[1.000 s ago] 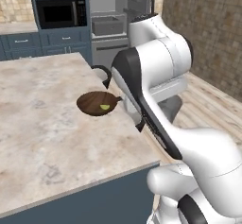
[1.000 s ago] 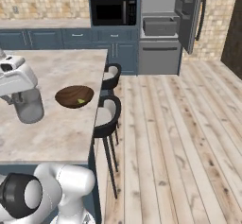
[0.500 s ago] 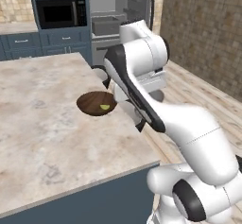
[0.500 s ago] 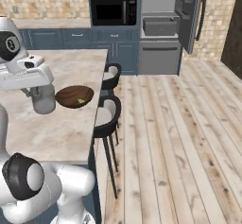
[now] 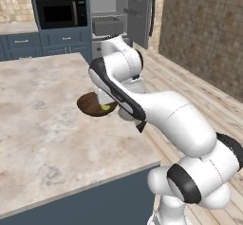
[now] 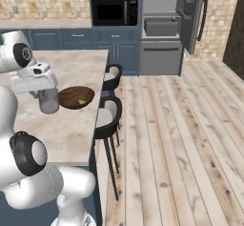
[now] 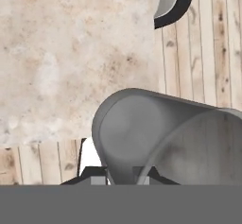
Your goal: There is a bowl on the dining counter. Grab a lemon wedge from the fridge and place it in the bowl. Then get the liquor bottle and glass cup from the cabinet and place them next to the bowl.
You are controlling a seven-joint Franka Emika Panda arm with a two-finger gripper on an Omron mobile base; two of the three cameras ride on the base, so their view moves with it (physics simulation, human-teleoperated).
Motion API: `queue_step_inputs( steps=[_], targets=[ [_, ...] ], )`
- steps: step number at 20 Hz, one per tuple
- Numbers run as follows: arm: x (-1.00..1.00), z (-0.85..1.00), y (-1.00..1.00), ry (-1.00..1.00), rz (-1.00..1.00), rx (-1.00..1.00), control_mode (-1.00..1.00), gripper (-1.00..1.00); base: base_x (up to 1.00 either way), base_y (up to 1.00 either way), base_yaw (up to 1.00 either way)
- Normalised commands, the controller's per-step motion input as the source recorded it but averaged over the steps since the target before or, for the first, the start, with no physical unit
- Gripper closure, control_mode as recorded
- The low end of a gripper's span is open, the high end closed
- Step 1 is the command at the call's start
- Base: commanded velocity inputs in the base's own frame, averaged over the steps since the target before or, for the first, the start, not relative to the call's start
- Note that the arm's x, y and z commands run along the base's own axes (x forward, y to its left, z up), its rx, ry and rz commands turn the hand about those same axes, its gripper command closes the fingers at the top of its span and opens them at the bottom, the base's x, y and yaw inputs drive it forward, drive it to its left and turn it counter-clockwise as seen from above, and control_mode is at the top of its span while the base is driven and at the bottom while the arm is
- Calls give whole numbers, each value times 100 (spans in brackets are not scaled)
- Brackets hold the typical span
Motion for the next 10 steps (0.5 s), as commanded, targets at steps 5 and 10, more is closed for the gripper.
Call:
queue_step_inputs(
  steps=[5, 10],
  targets=[
    [46, -64, 11, 0, 0, 0, -100, 100, 0, 0, 0],
    [29, -61, 22, 0, 0, 0, -100, 100, 0, 0, 0]
  ],
)
